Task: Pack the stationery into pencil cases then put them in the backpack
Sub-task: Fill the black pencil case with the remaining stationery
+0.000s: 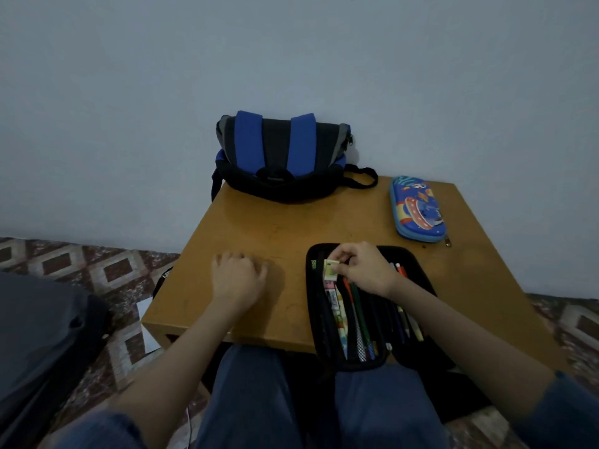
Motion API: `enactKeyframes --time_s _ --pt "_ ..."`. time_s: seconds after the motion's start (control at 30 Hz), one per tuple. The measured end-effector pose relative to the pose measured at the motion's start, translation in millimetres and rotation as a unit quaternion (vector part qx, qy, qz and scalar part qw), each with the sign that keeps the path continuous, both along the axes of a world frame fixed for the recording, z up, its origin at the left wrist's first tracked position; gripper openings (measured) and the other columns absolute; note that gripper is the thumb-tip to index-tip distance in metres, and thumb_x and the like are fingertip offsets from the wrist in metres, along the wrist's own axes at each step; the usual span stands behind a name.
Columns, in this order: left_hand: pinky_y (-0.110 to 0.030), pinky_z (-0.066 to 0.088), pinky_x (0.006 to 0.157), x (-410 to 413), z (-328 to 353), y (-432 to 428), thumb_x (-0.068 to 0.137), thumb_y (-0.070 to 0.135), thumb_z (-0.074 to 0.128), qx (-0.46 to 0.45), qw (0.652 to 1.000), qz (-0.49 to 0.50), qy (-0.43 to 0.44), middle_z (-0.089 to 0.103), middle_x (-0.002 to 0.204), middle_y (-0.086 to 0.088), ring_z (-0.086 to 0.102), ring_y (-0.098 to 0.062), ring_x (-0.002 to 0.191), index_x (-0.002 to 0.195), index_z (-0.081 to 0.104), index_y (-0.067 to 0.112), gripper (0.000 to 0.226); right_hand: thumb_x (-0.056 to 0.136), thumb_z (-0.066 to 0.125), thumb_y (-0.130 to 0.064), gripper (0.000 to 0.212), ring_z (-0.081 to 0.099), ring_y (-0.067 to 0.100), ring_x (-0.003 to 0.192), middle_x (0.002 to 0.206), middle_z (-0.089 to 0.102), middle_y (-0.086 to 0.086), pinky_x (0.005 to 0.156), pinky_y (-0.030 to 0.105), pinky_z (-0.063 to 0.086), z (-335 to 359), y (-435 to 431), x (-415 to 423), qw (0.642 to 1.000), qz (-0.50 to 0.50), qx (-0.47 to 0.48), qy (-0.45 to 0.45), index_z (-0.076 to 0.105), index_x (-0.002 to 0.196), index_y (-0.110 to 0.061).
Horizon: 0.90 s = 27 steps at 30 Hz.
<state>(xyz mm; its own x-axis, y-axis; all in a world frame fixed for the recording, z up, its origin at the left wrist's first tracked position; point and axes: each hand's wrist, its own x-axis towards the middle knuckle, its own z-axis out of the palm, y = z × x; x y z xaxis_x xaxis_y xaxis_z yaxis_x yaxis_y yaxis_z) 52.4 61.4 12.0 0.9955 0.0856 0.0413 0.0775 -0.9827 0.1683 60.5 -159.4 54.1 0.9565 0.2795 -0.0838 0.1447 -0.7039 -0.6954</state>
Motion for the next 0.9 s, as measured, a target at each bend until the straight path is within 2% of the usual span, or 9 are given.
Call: enactKeyframes --time_s 0.07,0.13,0.2,0.37,0.53,0.63,0.73,0.83,0.9 --pt "-0.039 0.036 0.1 -12.7 6.4 -26.7 0.096 0.044 0.036 -0.089 0.995 -0.038 -0.009 0.063 0.092 -0.002 0.056 -0.023 0.1 0.099 0.063 0.015 0.039 0.091 0.057 -0.014 0.006 0.049 0.001 0.067 0.078 0.055 -0.007 0.055 0.007 0.04 -3.2 -8.1 -8.2 1.0 -0.003 -0.012 -0.003 0.063 0.089 -0.012" --pt "-0.036 0.045 0.088 -24.7 10.2 -50.0 0.096 0.044 0.04 -0.162 0.983 -0.083 0.016 0.058 0.071 0.003 0.059 -0.02 0.077 0.092 0.062 0.015 0.037 0.09 0.059 -0.012 0.006 0.049 0.0 0.07 0.077 0.055 -0.009 0.055 0.002 0.039 -8.2 -11.4 -11.5 1.0 -0.011 -0.011 -0.007 0.064 0.088 -0.012" --pt "-0.033 0.045 0.078 -32.2 11.8 -67.9 0.094 0.048 0.043 -0.17 0.978 -0.115 0.035 0.05 0.06 0.007 0.052 -0.016 0.062 0.083 0.059 0.017 0.036 0.089 0.06 -0.011 0.007 0.052 0.004 0.074 0.08 0.058 -0.004 0.057 0.005 0.039 -12.8 -15.0 -17.0 1.0 -0.023 -0.009 -0.009 0.066 0.09 -0.011" --pt "-0.031 0.036 0.085 -34.5 9.7 -76.3 0.087 0.05 0.052 -0.108 0.983 -0.14 0.042 0.042 0.061 0.011 0.045 -0.013 0.069 0.076 0.048 0.022 0.03 0.088 0.061 -0.01 0.01 0.05 0.0 0.072 0.084 0.059 -0.001 0.06 0.01 0.038 -20.2 -15.7 -24.4 1.0 -0.025 0.0 -0.005 0.068 0.094 -0.007" --pt "-0.032 0.044 0.079 -35.3 6.8 -71.3 0.089 0.035 0.053 -0.168 0.976 -0.135 0.039 0.055 0.069 0.006 0.054 -0.018 0.071 0.083 0.06 0.019 0.019 0.087 0.063 -0.01 0.009 0.052 -0.001 0.068 0.08 0.06 -0.003 0.058 0.009 0.038 -21.4 -16.4 -27.0 0.999 -0.032 0.026 0.0 0.068 0.093 -0.009" --pt "-0.033 0.046 0.076 -34.3 5.0 -66.2 0.089 0.03 0.054 -0.214 0.968 -0.119 0.06 0.063 0.079 0.0 0.061 -0.021 0.08 0.088 0.065 0.016 0.017 0.08 0.07 -0.004 0.011 0.057 -0.003 0.059 0.073 0.061 -0.002 0.058 0.007 0.044 -20.0 -17.0 -30.0 0.996 0.002 0.063 0.056 0.064 0.085 -0.013" --pt "-0.031 0.044 0.074 -33.2 3.2 -65.2 0.088 0.027 0.056 -0.234 0.963 -0.117 0.06 0.062 0.075 0.001 0.06 -0.019 0.075 0.079 0.061 0.021 0.012 0.076 0.074 -0.005 0.016 0.061 0.008 0.068 0.072 0.063 0.002 0.07 0.022 0.053 -23.8 -14.9 -31.2 0.998 0.023 0.024 0.054 0.064 0.073 -0.017" --pt "-0.03 0.04 0.068 -33.0 2.8 -68.1 0.087 0.025 0.057 -0.252 0.961 -0.106 0.052 0.063 0.071 -0.002 0.06 -0.021 0.071 0.075 0.06 0.02 0.013 0.076 0.075 -0.008 0.005 0.057 -0.001 0.061 0.067 0.06 -0.009 0.062 0.011 0.045 -21.6 -13.9 -33.9 0.997 0.061 -0.025 0.045 0.071 0.08 -0.008" --pt "-0.03 0.04 0.065 -32.4 3.1 -69.9 0.087 0.024 0.056 -0.262 0.958 -0.103 0.048 0.065 0.072 -0.005 0.062 -0.025 0.072 0.075 0.06 0.019 0.014 0.076 0.075 -0.012 0.011 0.055 -0.001 0.066 0.072 0.057 -0.012 0.064 0.013 0.043 -21.6 -12.9 -36.4 0.992 0.104 -0.071 0.03 0.073 0.086 -0.007"
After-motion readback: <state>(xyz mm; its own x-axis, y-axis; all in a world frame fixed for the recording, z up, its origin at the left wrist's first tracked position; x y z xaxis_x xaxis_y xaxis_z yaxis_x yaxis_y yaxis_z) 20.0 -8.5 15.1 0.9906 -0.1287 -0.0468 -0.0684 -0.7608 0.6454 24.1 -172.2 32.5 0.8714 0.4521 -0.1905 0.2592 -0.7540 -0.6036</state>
